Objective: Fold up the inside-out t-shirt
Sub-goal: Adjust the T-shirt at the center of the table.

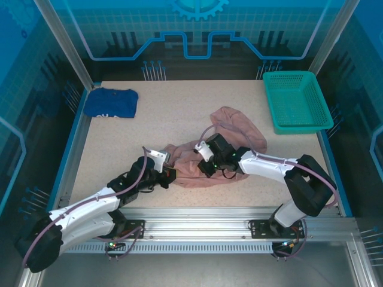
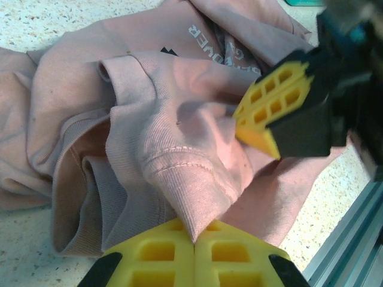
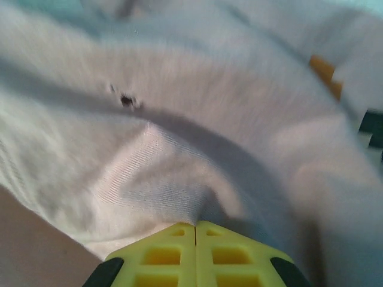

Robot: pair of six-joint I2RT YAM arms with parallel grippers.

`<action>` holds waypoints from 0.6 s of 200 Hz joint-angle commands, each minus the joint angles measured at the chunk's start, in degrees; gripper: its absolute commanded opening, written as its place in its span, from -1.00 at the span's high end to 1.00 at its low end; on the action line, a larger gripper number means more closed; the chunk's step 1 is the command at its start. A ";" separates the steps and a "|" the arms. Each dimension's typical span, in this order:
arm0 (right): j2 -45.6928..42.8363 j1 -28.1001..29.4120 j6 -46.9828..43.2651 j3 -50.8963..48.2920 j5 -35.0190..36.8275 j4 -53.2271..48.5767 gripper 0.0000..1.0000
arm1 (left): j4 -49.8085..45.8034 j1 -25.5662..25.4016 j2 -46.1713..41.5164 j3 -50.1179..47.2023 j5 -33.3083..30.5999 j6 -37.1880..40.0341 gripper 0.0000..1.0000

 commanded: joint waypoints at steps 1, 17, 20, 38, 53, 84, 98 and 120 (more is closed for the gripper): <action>-3.67 -2.63 2.34 3.42 -6.34 -0.32 0.99 | -0.33 -0.29 0.96 -1.18 0.11 1.88 0.97; -5.96 -4.24 3.62 4.15 -9.09 -1.33 1.00 | 0.32 -0.37 1.81 -1.31 0.03 2.30 0.96; -6.44 -4.52 3.78 4.27 -9.68 -1.43 1.00 | 0.38 -0.37 1.94 -1.33 -0.02 2.37 0.96; -8.84 -5.89 5.04 5.02 -12.71 -2.51 1.00 | 1.39 -0.32 2.31 -1.39 -0.26 3.01 0.95; -10.83 -6.31 4.84 6.53 -13.51 -5.23 1.00 | 1.98 -0.32 2.39 -1.07 -0.64 3.81 0.91; -13.47 -7.21 6.01 8.93 -15.78 -8.37 1.00 | 1.09 -0.36 0.64 1.34 -3.88 5.94 0.47; -13.70 -7.65 6.94 9.54 -17.18 -8.89 1.00 | 1.83 -0.32 -1.10 2.42 -4.85 6.76 0.15; -13.61 -8.46 9.33 10.54 -19.75 -8.68 1.00 | 3.58 -0.89 -2.11 4.91 -4.95 8.99 -0.19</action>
